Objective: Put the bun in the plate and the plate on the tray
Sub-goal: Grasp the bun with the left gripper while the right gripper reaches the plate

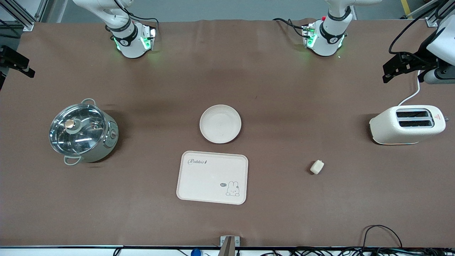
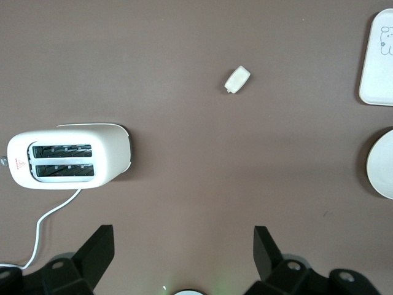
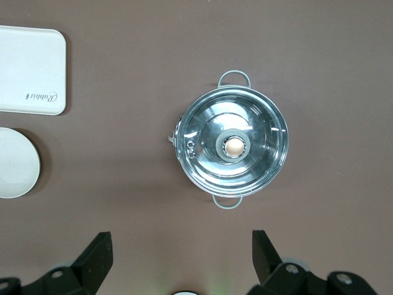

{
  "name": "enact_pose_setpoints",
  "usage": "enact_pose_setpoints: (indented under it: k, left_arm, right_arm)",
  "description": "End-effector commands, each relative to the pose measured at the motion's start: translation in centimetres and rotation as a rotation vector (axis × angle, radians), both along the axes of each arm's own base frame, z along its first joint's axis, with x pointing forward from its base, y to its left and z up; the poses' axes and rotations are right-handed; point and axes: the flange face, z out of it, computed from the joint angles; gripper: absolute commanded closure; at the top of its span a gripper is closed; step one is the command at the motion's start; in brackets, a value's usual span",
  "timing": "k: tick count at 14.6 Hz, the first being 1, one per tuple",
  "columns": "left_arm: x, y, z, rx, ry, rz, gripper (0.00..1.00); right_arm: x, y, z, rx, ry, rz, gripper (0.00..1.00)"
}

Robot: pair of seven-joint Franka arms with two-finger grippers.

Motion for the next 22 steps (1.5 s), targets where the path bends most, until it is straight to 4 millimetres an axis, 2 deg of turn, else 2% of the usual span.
enact_pose_setpoints:
  k: [1,2,4,8,9,12,14,16,17,20,22]
  left_arm:
    - [0.1,0.1,0.2,0.023,0.007,-0.001,0.00]
    - [0.2,0.0,0.0,0.023,0.010,-0.002,0.00]
    - [2.2,-0.6,-2.7,0.020,0.056,-0.010,0.00]
    - [7.8,-2.5,-9.6,0.014,0.098,0.021,0.00]
    - [9.3,-3.4,-11.7,0.014,0.070,0.078,0.00]
    - [11.7,-7.5,-19.9,0.034,0.089,0.258,0.00]
    - [13.0,-8.3,-24.7,0.021,0.051,0.396,0.00]
    - [13.4,-8.4,-28.9,0.003,0.018,0.450,0.00]
    - [13.6,-8.2,-30.4,-0.004,0.009,0.467,0.00]
    - [14.4,-7.6,-35.4,-0.021,-0.011,0.557,0.00]
    - [14.9,-7.8,-38.7,-0.031,-0.022,0.667,0.00]
  right_arm:
    - [-0.6,0.2,0.4,-0.002,-0.014,0.007,0.00]
    - [-0.6,0.4,0.5,-0.002,-0.014,0.010,0.00]
    - [-0.7,0.6,0.7,-0.004,-0.015,0.014,0.00]
    - [-0.5,1.2,0.9,-0.003,-0.023,0.028,0.00]
    - [-0.5,1.3,0.8,-0.001,-0.020,0.030,0.00]
    - [-0.1,3.4,0.8,0.016,-0.032,0.058,0.00]
    - [1.1,6.1,0.0,0.066,-0.063,0.070,0.00]
    - [3.7,8.7,-3.5,0.112,-0.053,0.025,0.00]
    - [4.8,9.3,-5.8,0.120,-0.043,0.028,0.00]
    - [6.0,11.9,-12.5,0.187,0.019,0.024,0.00]
    - [7.1,15.0,-17.8,0.222,0.052,0.036,0.00]
